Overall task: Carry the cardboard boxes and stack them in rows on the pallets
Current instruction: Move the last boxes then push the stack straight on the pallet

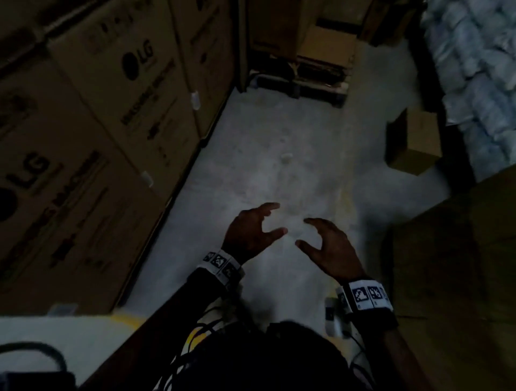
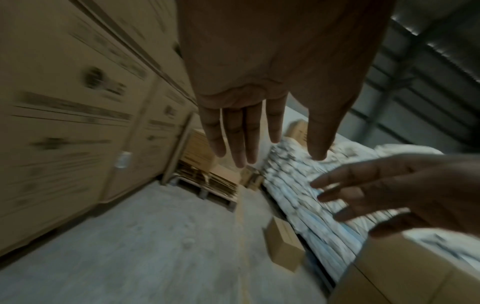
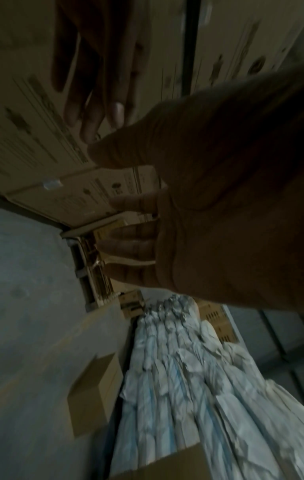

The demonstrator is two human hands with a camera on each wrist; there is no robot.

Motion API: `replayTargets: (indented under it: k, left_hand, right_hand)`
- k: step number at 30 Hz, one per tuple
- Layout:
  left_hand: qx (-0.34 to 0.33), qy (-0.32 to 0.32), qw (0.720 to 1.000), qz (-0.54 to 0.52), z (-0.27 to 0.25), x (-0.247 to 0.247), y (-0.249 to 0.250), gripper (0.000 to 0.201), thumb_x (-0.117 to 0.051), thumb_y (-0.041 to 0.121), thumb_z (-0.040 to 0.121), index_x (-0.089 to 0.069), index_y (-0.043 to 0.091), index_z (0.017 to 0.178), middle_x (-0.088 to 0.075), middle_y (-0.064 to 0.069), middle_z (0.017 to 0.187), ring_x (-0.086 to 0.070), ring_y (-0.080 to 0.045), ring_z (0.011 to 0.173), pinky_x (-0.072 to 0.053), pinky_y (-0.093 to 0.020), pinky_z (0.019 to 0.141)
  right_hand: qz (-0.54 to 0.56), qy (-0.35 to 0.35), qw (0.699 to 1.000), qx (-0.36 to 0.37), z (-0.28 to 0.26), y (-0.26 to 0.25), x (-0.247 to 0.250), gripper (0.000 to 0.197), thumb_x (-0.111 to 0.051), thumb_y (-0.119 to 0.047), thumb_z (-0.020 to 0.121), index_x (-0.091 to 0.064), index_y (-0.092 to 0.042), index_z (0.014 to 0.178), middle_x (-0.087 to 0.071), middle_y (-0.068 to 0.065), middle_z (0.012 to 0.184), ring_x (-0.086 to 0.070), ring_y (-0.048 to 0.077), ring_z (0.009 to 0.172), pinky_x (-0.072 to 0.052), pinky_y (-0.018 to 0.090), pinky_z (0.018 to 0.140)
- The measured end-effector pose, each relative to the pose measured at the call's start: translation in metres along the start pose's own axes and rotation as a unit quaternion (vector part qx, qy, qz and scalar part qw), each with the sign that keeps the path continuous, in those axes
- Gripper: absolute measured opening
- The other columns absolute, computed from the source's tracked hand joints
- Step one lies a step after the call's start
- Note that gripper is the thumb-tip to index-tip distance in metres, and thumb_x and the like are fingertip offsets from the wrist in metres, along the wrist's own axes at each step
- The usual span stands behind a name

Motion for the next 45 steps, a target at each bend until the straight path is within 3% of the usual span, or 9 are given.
replayTargets:
  k: [8, 10, 14, 19, 25, 32, 37, 42, 45]
  left_hand:
    - [-0.065, -0.095, 0.993, 0.031, 0.196, -0.002, 0.029, 0.087, -0.076, 0.063, 0.079, -0.027, 0.057, 0.151, -0.066, 0.006, 0.131, -0.062, -0.017, 0.12, -0.053, -0.042, 0.1]
    - [-0.079, -0.118, 0.989, 0.042, 0.246, -0.008, 0.036, 0.087, -0.075, 0.064, 0.079, -0.025, 0.058, 0.151, -0.065, 0.006, 0.133, -0.062, -0.018, 0.121, -0.053, -0.044, 0.1]
    - [-0.102, -0.133, 0.984, 0.067, 0.373, -0.03, 0.064, 0.091, -0.074, 0.065, 0.078, -0.021, 0.058, 0.151, -0.063, 0.006, 0.136, -0.061, -0.02, 0.121, -0.052, -0.046, 0.101]
    - [-0.131, -0.159, 0.975, 0.084, 0.516, -0.059, 0.129, 0.106, -0.079, 0.057, 0.08, -0.004, 0.056, 0.156, -0.062, -0.001, 0.136, -0.061, -0.022, 0.121, -0.052, -0.048, 0.1]
    - [-0.141, -0.177, 0.972, 0.065, 0.658, -0.103, 0.189, 0.107, -0.08, 0.058, 0.079, -0.005, 0.056, 0.156, -0.063, -0.003, 0.137, -0.061, -0.024, 0.121, -0.053, -0.047, 0.1]
    - [-0.16, -0.248, 0.955, 0.039, 0.805, -0.196, 0.254, 0.114, -0.083, 0.051, 0.08, 0.0, 0.053, 0.158, -0.061, -0.008, 0.14, -0.063, -0.025, 0.122, -0.054, -0.045, 0.099]
    - [-0.161, -0.296, 0.941, 0.04, 0.936, -0.282, 0.299, 0.119, -0.085, 0.051, 0.078, 0.004, 0.053, 0.157, -0.061, -0.008, 0.141, -0.062, -0.026, 0.123, -0.053, -0.046, 0.101]
    - [-0.161, -0.377, 0.907, 0.096, 1.045, -0.364, 0.361, 0.121, -0.079, 0.055, 0.082, 0.018, 0.055, 0.153, -0.06, -0.015, 0.141, -0.063, -0.032, 0.121, -0.053, -0.046, 0.099]
    - [-0.167, -0.414, 0.887, 0.116, 1.093, -0.41, 0.395, 0.118, -0.077, 0.056, 0.084, 0.016, 0.049, 0.156, -0.057, -0.012, 0.145, -0.06, -0.031, 0.125, -0.051, -0.04, 0.1]
  right_hand:
    - [-0.032, 0.065, 0.991, -0.112, 0.14, 0.048, 0.063, 0.062, -0.071, -0.052, 0.092, -0.051, -0.031, 0.147, -0.048, 0.002, 0.153, -0.05, 0.026, 0.136, -0.046, 0.04, 0.104]
    - [-0.033, 0.075, 0.988, -0.133, 0.176, 0.07, 0.08, 0.063, -0.071, -0.051, 0.092, -0.05, -0.03, 0.147, -0.047, 0.004, 0.153, -0.051, 0.028, 0.135, -0.045, 0.041, 0.104]
    - [-0.022, 0.109, 0.98, -0.166, 0.265, 0.13, 0.128, 0.063, -0.072, -0.05, 0.092, -0.051, -0.029, 0.147, -0.049, 0.003, 0.151, -0.063, 0.032, 0.116, -0.049, 0.038, 0.096]
    - [0.035, 0.137, 0.968, -0.207, 0.36, 0.199, 0.193, 0.065, -0.074, -0.051, 0.09, -0.051, -0.029, 0.147, -0.051, 0.004, 0.15, -0.056, 0.026, 0.129, -0.049, 0.04, 0.101]
    - [0.058, 0.165, 0.958, -0.227, 0.446, 0.264, 0.274, 0.064, -0.072, -0.053, 0.09, -0.052, -0.029, 0.146, -0.051, 0.003, 0.149, -0.057, 0.027, 0.127, -0.051, 0.041, 0.1]
    - [0.059, 0.195, 0.936, -0.287, 0.529, 0.367, 0.355, 0.063, -0.071, -0.054, 0.091, -0.049, -0.033, 0.146, -0.05, 0.002, 0.15, -0.057, 0.028, 0.128, -0.052, 0.045, 0.101]
    - [0.065, 0.207, 0.92, -0.326, 0.603, 0.456, 0.415, 0.063, -0.071, -0.05, 0.092, -0.05, -0.028, 0.146, -0.05, 0.004, 0.15, -0.056, 0.027, 0.129, -0.048, 0.04, 0.102]
    - [0.092, 0.193, 0.893, -0.397, 0.678, 0.527, 0.486, 0.064, -0.07, -0.051, 0.092, -0.047, -0.03, 0.148, -0.047, 0.005, 0.153, -0.054, 0.028, 0.13, -0.049, 0.042, 0.101]
    - [0.108, 0.232, 0.881, -0.398, 0.718, 0.561, 0.532, 0.063, -0.069, -0.052, 0.093, -0.048, -0.029, 0.148, -0.05, 0.005, 0.15, -0.056, 0.027, 0.129, -0.05, 0.043, 0.102]
Point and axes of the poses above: each hand's wrist, its own z-axis towards the middle knuckle, its own x-axis out of the back of the hand, y = z × x, the point moved 5 cm from there along z, towards the middle knuckle
